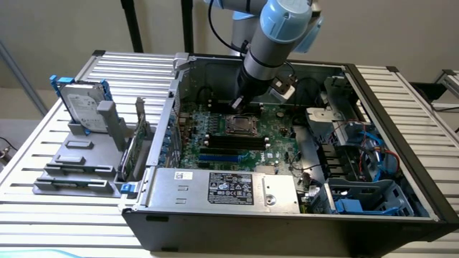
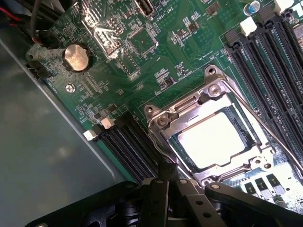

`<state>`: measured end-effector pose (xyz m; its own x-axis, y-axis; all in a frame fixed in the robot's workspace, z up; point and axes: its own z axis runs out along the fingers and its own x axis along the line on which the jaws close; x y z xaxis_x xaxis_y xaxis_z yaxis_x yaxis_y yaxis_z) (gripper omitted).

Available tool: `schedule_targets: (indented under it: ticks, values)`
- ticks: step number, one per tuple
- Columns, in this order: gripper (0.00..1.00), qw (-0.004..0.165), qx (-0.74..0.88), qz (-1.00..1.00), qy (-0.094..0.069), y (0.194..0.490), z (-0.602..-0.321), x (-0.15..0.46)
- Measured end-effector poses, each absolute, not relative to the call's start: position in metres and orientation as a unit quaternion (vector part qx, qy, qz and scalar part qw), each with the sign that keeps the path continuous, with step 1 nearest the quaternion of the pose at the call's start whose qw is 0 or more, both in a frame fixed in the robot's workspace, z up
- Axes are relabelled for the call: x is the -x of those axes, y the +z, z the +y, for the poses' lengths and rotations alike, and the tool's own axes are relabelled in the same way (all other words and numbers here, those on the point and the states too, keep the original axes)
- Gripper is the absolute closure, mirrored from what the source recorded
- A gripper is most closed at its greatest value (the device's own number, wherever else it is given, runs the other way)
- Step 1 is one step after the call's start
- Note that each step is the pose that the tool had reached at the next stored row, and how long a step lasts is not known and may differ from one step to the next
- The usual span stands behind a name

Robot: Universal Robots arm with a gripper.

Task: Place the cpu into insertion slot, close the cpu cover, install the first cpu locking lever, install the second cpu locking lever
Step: 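Install the first cpu locking lever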

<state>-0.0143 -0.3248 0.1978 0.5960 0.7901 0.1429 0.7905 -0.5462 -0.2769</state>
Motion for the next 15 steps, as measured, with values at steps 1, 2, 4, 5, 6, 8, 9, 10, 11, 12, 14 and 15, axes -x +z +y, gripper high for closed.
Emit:
schedule_targets:
  ticks: [1, 2, 4, 5, 6, 8, 9, 10, 11, 12, 14, 15]
  values:
    - [0.89, 0.158, 0.879, -0.449, -0.001, 0.1978, -0.3249, 0.0143]
    - [0.89, 0.158, 0.879, -0.449, -0.001, 0.1978, -0.3251, 0.0143]
    - [0.89, 0.158, 0.879, -0.449, -0.001, 0.1978, -0.3254, 0.0141]
    - [0.89, 0.158, 0.879, -0.449, -0.001, 0.1977, -0.3254, 0.0140]
    - [0.89, 0.158, 0.879, -0.449, -0.001, 0.1977, -0.3255, 0.0137]
    - [0.89, 0.158, 0.879, -0.449, -0.001, 0.1976, -0.3256, 0.0129]
    - [0.89, 0.158, 0.879, -0.449, -0.001, 0.1975, -0.3256, 0.0124]
    - [0.89, 0.158, 0.879, -0.449, -0.001, 0.1974, -0.3257, 0.0117]
    - [0.89, 0.158, 0.879, -0.449, -0.001, 0.1974, -0.3257, 0.0110]
    - [0.89, 0.158, 0.879, -0.449, -0.001, 0.1973, -0.3257, 0.0102]
    - [0.89, 0.158, 0.879, -0.450, -0.001, 0.1970, -0.3258, 0.0086]
    - [0.89, 0.158, 0.879, -0.450, -0.001, 0.1968, -0.3259, 0.0078]
